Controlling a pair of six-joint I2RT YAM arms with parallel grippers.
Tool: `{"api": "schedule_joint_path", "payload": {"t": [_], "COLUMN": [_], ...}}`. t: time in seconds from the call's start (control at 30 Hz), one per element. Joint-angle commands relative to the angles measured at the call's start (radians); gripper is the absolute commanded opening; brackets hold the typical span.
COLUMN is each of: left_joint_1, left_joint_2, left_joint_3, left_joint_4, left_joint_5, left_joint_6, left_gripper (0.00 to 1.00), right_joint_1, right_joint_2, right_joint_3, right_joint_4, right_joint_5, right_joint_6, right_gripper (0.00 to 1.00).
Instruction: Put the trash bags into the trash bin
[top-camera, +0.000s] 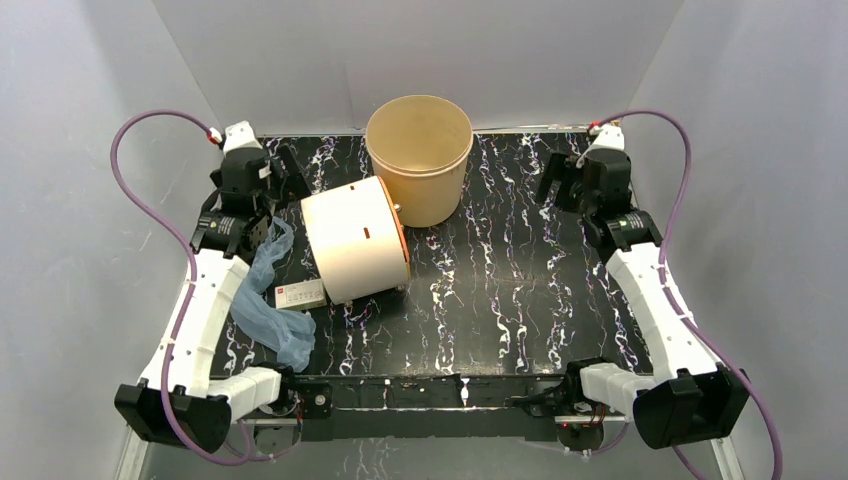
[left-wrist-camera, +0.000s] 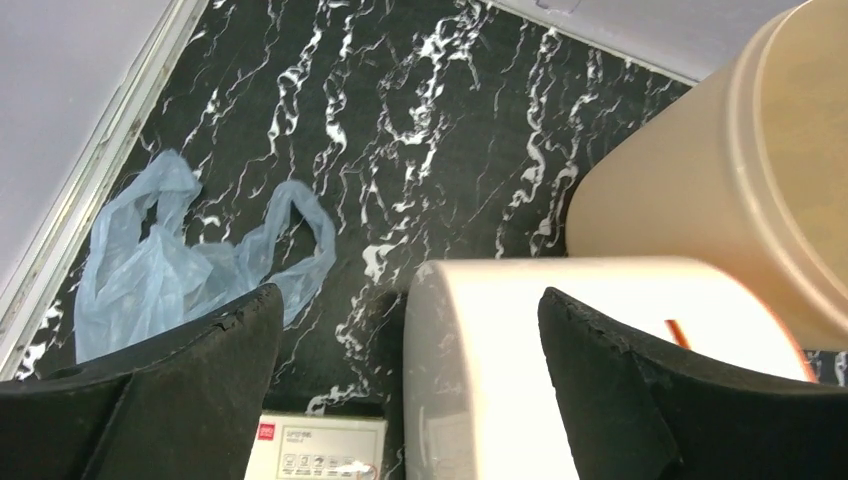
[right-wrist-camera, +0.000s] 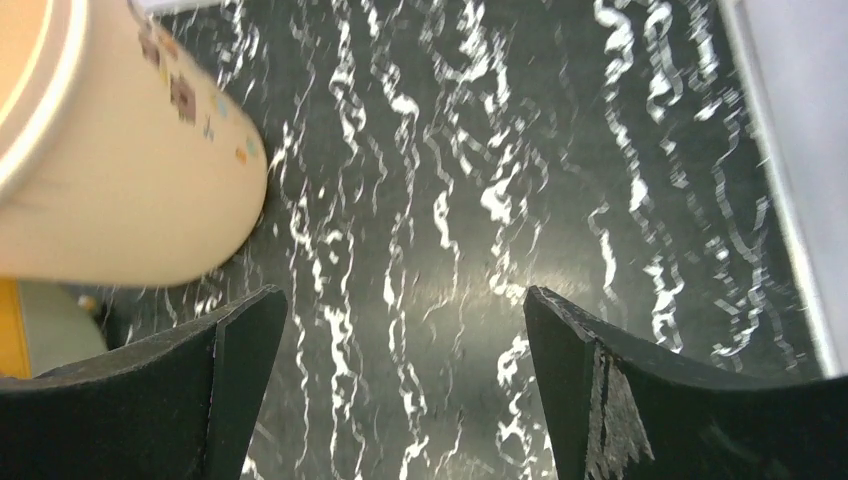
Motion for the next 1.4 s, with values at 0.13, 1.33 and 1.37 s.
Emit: {"api": "schedule_joint_path", "payload": {"t": [0.13,1.33,1.37], "left_joint_1": [0.067,0.137,0.138], "left_joint_2": [-0.202,-0.48,-0.477], "left_joint_3": [-0.164,-0.415,-0.415], "left_joint_4": [-0.007,-0.142,-0.138], "left_joint_5": [0.085,0.781,0.765], "left_joint_6": [0.025,-0.059,-0.06], "left_gripper": [0.97,0.8,0.81], "right_joint_1": [-0.056,0.659,0.698], "right_joint_2": [-0.139,0.01,0.045], "right_joint_3": [-0.197,-0.415,-0.399], "right_joint_4": [-0.079,0.418,0.463], "right_joint_5": [-0.337,-0.348,-0.283], "right_joint_6": [0.079,0.415,0.412], "right_gripper": [0.99,0.99,0.99]}}
